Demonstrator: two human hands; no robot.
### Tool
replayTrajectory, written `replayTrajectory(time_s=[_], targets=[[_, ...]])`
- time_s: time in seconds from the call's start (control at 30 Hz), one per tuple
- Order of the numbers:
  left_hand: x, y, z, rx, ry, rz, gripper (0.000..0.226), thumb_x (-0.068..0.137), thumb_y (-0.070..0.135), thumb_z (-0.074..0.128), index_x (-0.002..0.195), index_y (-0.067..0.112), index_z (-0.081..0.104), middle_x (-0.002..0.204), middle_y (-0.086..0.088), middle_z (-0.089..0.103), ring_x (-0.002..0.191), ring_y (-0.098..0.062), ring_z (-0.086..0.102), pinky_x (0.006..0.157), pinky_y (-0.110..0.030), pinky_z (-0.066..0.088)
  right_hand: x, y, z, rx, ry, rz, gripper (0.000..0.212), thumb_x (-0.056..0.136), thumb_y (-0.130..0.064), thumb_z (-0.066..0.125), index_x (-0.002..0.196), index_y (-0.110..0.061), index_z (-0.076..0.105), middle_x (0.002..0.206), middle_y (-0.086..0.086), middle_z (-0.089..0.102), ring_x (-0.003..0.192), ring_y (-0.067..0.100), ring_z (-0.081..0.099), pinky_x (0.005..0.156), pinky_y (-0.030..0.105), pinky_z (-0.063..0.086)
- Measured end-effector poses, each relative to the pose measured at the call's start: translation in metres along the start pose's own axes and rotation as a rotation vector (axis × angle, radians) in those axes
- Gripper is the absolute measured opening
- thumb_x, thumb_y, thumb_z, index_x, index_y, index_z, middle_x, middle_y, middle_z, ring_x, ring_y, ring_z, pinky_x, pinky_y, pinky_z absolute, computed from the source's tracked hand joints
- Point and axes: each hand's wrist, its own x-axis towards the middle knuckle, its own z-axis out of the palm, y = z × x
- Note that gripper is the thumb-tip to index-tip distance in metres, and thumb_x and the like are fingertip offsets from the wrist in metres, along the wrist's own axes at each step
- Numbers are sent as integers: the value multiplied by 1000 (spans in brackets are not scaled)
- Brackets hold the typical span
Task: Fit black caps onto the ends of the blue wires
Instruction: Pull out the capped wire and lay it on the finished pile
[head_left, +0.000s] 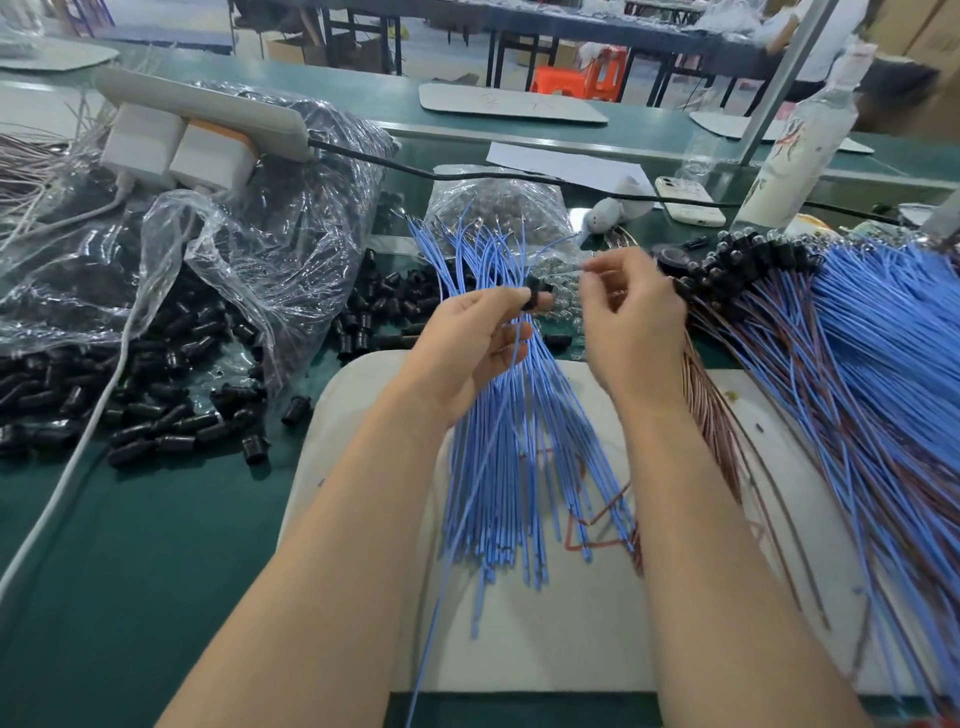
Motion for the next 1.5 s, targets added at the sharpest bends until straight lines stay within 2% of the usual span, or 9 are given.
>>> replayTrajectory(time_s=[0.13, 0.37, 0.5, 0.63, 0.87, 1.0, 1.17, 1.33, 1.5], targets=[[0, 4, 2, -123, 69, 160, 16, 96, 8, 48, 90, 5, 63, 87, -6, 64, 65, -12, 57, 60, -23, 46, -10, -11, 18, 16, -414, -6, 15, 90, -8, 54, 94, -21, 61, 75, -10, 64, 66, -5, 59, 62, 5, 41], [2, 14, -14, -333, 391, 310, 12, 96, 8, 49, 88, 10, 58, 84, -1, 63, 62, -5, 53, 59, -16, 48, -2, 1, 0, -71, -690, 146, 16, 95, -15, 54, 100, -14, 69, 76, -4, 70, 74, 6, 67, 74, 28, 54], [3, 11, -14, -238, 343, 227, 10, 95, 11, 52, 103, 7, 58, 88, -1, 60, 70, -6, 58, 64, -19, 50, 3, 2, -8, 233, -429, 309, 15, 98, -11, 47, 98, -13, 62, 69, -1, 70, 57, 2, 66, 51, 11, 47], [0, 9, -7, -152, 161, 100, 21, 95, 11, 53, 113, 4, 59, 96, 0, 67, 70, -5, 62, 62, -19, 51, 9, 1, -14, 802, -28, 562, 17, 103, -14, 36, 93, -15, 50, 68, 1, 72, 64, 13, 70, 58, 22, 54], [-8, 2, 6, 86, -175, -52, 7, 96, 7, 50, 97, 11, 55, 108, -6, 70, 99, -17, 68, 93, -32, 50, 10, 4, -14, 1233, 224, 651, 18, 104, -18, 36, 89, -18, 46, 77, 5, 72, 70, 14, 70, 63, 23, 54], [-10, 1, 6, 72, -207, -2, 7, 96, 4, 49, 96, 7, 55, 83, -1, 72, 75, -9, 68, 75, -20, 56, 10, 6, -11, 1142, 221, 624, 15, 102, -23, 42, 92, -20, 52, 85, 2, 71, 75, 13, 66, 70, 24, 51], [-4, 1, 1, 30, -65, 58, 11, 95, 3, 50, 102, -1, 57, 92, -9, 68, 70, -5, 65, 68, -13, 52, 4, 3, 2, 712, -11, 564, 19, 100, -26, 47, 90, -24, 63, 77, -5, 64, 59, 5, 49, 55, 18, 40], [1, 1, 0, -79, 41, 107, 7, 95, 0, 50, 92, 3, 55, 84, -7, 66, 66, -5, 66, 67, -13, 53, 2, -3, 7, 913, -324, 573, 18, 98, -6, 47, 91, -12, 63, 70, -1, 67, 63, 8, 61, 63, 18, 52], [1, -3, 0, 18, 99, 182, 8, 95, 2, 52, 93, 9, 55, 87, -7, 68, 72, -8, 69, 70, -18, 55, 1, -2, 7, 731, -98, 376, 17, 94, -1, 54, 84, -12, 62, 74, 0, 67, 64, 5, 63, 66, 19, 52]])
